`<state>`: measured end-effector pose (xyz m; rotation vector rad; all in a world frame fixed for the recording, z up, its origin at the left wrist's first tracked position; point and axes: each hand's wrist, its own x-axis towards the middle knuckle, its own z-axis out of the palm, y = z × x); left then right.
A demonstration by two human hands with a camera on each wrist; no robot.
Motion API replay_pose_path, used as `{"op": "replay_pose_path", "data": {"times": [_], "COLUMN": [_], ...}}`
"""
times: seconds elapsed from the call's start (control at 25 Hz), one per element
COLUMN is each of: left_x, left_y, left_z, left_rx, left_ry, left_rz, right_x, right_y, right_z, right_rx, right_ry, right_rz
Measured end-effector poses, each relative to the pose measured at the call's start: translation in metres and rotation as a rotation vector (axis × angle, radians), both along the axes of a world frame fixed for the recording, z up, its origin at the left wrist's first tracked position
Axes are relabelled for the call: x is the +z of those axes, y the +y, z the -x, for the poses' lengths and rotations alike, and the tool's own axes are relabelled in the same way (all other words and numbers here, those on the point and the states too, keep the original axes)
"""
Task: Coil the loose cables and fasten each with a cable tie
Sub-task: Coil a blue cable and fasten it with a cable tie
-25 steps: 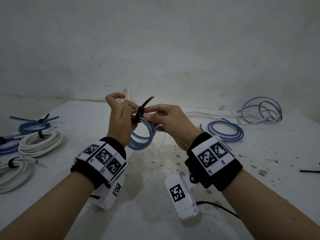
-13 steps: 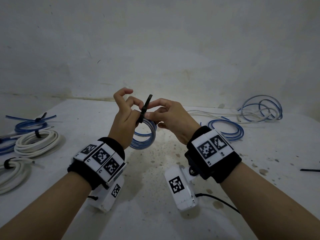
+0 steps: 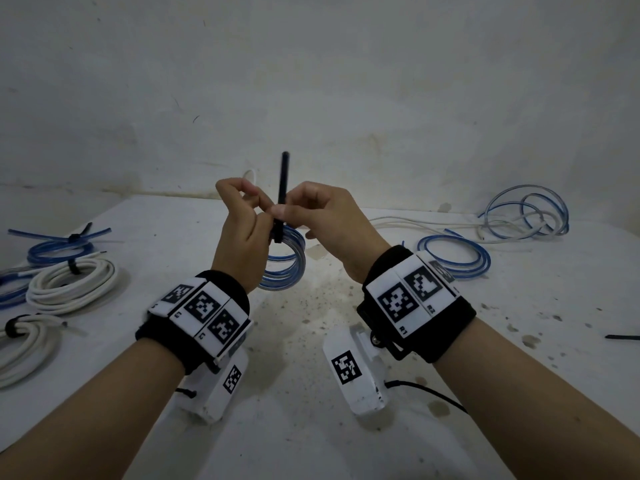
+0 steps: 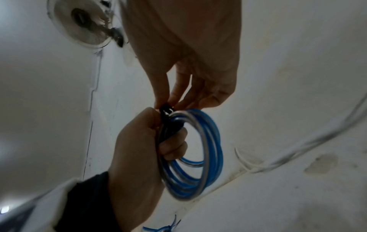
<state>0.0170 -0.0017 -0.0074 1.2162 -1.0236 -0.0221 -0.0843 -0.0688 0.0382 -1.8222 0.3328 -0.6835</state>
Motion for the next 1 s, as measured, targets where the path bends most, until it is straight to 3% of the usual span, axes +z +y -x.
{"op": "replay_pose_path", "data": {"times": [0.28, 0.52, 0.68, 0.84, 1.0], "left_x": [0.003, 0.004, 0.007, 0.015, 0.017], "left_y": [0.002, 0.006, 0.006, 0.009, 0.016], "left_z": [0.008, 0.005, 0.008, 0.013, 0.016], "left_rx": [-0.051, -0.009, 0.004, 0.005, -0.219], "left_ry": [0.008, -0.031, -0.065, -0.245, -0.044], "left_rz": [0.061, 0.084, -0.018, -0.202, -0.181], "right_x": [-0.006, -0.003, -0.003, -0.002, -0.005], "right_y": [0.002, 0.007, 0.001, -0.005, -0.011], "right_z": [-0.011, -0.025, -0.023, -0.019, -0.015], "right_rx": [-0.171, -0.235, -0.243, -0.251, -0.235], "right_ry": [-0.071, -0.025, -0.020, -0.060, -0.067], "right_rz": [0.165, 0.307, 0.222, 0.200, 0.181]}}
